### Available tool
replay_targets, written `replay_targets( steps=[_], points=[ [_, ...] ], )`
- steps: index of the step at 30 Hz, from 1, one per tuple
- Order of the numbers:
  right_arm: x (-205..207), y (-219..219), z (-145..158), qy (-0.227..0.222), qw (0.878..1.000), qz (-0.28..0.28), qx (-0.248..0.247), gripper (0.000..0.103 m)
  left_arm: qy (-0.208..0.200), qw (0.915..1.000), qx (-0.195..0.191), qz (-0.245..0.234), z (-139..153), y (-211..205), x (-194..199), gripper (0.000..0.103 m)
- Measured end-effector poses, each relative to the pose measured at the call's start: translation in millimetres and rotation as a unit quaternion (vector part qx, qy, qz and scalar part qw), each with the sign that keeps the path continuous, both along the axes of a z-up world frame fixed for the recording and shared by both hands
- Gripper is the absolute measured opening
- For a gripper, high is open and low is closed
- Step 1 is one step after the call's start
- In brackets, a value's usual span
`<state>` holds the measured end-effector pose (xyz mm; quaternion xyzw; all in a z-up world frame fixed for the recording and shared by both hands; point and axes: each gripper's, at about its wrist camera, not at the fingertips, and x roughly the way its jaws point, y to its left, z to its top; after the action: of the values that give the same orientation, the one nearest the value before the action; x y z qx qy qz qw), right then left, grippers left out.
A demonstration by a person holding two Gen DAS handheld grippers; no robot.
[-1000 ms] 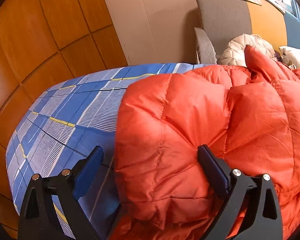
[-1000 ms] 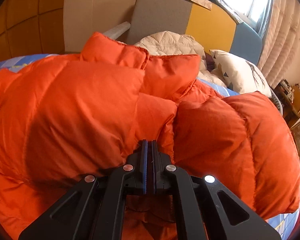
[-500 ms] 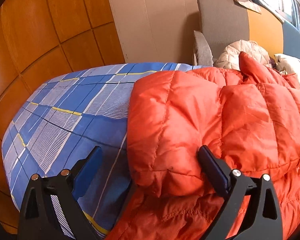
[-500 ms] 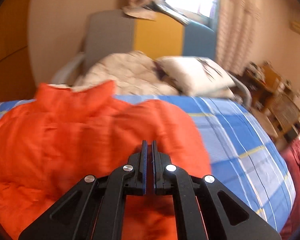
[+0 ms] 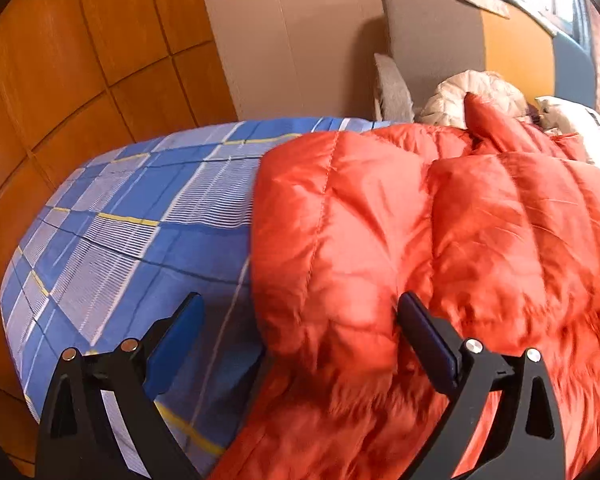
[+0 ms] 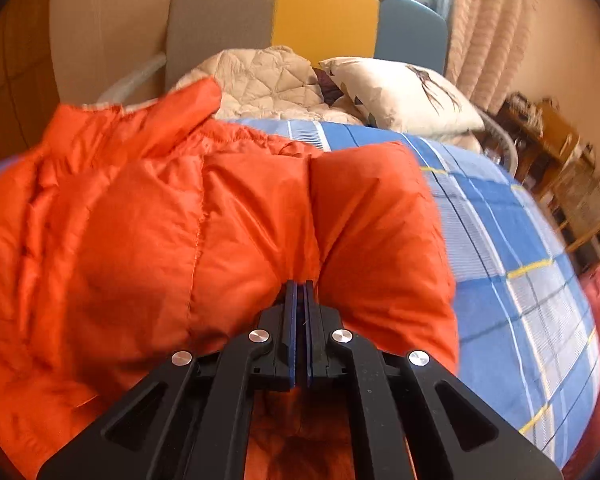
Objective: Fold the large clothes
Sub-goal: 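Fold the side edge toward the jacket middle with the right tool, release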
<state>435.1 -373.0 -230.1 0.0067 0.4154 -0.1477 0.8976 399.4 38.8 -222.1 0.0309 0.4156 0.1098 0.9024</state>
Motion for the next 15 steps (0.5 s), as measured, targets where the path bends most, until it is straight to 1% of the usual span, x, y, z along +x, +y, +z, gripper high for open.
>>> replay_targets(
  steps=[1,2,3,5,9,12,15],
  points=[
    [-10,2,7,-0.008,1.000,-0.001,-0.004,0.062,-0.002,1.0000,-0.002,-0.004,5,3,-9,0.101],
    [-14,4,11,-0.016,1.000,0.000,-0.009,0.084,-0.003,1.0000,-0.004,-0.005,8,7,-17,0.101],
    [-28,10,21,-0.039,0.999,0.008,-0.022,0.095,-0.002,1.0000,-0.004,-0.003,10,10,-23,0.101],
    [-41,19,31,-0.041,0.998,0.021,-0.045,0.095,0.006,0.9999,-0.013,-0.001,11,17,-35,0.101],
    [-69,31,39,-0.033,0.997,0.040,-0.060,0.095,0.021,0.9978,-0.060,0.020,6,36,-60,0.101],
    [-87,37,40,-0.032,0.995,0.041,-0.080,0.095,0.019,0.9973,-0.066,0.026,4,42,-79,0.101],
    [-110,40,42,-0.032,0.996,0.039,-0.079,0.095,0.014,0.9977,-0.064,0.016,6,45,-99,0.101]
  ],
)
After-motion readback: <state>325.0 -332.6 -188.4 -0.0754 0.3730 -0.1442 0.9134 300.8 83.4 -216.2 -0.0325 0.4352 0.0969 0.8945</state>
